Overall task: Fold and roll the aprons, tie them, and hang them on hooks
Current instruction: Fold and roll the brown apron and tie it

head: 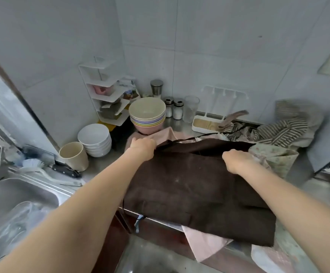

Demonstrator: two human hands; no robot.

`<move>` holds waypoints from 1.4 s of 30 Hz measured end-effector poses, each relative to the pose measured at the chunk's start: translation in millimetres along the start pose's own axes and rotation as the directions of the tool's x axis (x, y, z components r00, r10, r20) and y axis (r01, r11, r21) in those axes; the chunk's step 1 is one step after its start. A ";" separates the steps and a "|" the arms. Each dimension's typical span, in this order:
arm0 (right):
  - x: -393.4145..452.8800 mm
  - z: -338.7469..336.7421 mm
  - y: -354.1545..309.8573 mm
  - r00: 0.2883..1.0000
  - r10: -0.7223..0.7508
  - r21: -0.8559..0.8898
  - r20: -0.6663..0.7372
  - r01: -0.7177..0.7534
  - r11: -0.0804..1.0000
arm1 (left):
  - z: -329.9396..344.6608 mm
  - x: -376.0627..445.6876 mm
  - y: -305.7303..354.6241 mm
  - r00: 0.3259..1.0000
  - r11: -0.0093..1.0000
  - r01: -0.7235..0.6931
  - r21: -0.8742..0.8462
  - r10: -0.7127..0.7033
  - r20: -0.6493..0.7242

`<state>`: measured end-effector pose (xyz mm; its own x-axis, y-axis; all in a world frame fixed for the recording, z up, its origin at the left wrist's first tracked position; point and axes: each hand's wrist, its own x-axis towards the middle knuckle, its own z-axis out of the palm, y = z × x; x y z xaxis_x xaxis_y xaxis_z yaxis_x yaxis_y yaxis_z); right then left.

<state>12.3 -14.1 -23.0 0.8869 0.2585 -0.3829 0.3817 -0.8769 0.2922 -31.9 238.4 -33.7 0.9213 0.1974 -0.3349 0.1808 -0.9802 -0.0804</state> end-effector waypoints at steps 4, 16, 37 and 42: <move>38.2 -5.7 8.5 0.998 -0.015 -0.066 -0.066 0.011 0.998 | 11.6 47.3 10.2 0.986 0.994 -0.099 -0.044 0.104 0.133; 124.2 10.9 -11.9 0.984 -0.074 0.270 -0.159 0.116 0.956 | 39.3 123.2 27.0 0.974 0.964 -0.183 0.192 0.152 0.166; 127.6 -8.2 -33.7 0.938 -0.330 0.251 0.108 0.296 0.922 | 45.0 111.2 5.7 0.941 0.930 -0.339 -0.141 0.331 -0.077; 114.2 -1.5 -46.9 0.847 -0.361 0.201 0.389 0.305 0.931 | 66.5 101.7 1.7 0.812 0.953 -0.302 -0.014 0.265 0.520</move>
<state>96.1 57.2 -79.2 0.5125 0.3779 -0.7711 0.5732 -0.8191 -0.0205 39.2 257.7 -130.3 0.6170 -0.0921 -0.7816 -0.1005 -0.9942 0.0378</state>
